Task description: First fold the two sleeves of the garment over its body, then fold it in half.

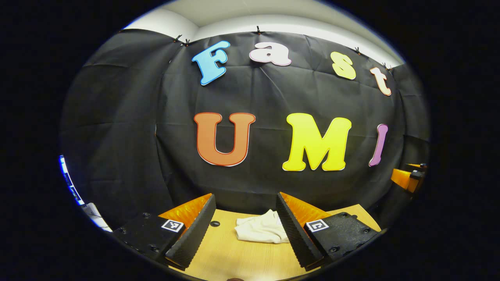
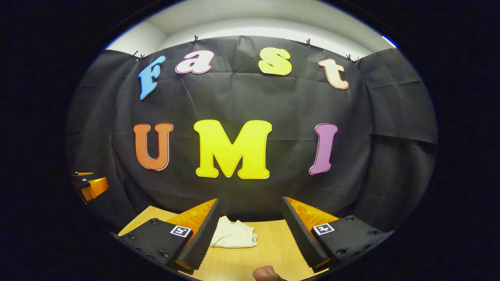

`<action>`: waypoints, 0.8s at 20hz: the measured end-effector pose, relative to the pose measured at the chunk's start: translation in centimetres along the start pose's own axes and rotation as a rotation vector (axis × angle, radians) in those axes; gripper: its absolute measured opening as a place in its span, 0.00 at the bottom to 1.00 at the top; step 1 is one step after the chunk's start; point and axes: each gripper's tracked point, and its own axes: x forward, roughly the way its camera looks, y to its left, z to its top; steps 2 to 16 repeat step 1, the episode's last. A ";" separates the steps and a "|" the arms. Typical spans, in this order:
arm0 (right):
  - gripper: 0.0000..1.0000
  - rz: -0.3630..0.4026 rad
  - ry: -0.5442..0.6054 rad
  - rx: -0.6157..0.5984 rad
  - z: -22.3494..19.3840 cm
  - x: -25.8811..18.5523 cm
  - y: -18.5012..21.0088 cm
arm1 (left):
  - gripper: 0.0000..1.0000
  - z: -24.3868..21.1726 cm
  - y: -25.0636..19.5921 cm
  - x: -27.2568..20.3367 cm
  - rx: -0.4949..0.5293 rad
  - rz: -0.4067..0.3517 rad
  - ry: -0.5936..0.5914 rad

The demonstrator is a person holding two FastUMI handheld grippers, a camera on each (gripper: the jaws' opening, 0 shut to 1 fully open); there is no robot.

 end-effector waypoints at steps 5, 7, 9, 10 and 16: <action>0.96 0.002 0.003 0.012 -0.4 -1.1 0.1 | 0.98 -0.5 0.0 -1.0 0.001 0.001 -0.003; 0.96 0.002 0.003 0.012 -0.4 -1.1 0.1 | 0.98 -0.5 0.0 -1.0 0.001 0.001 -0.003; 0.96 0.002 0.003 0.012 -0.4 -1.1 0.1 | 0.98 -0.5 0.0 -1.0 0.001 0.001 -0.003; 0.96 0.002 0.003 0.012 -0.4 -1.1 0.1 | 0.98 -0.5 0.0 -1.0 0.001 0.001 -0.003; 0.96 0.002 0.003 0.012 -0.4 -1.1 0.1 | 0.98 -0.5 0.0 -1.0 0.001 0.001 -0.003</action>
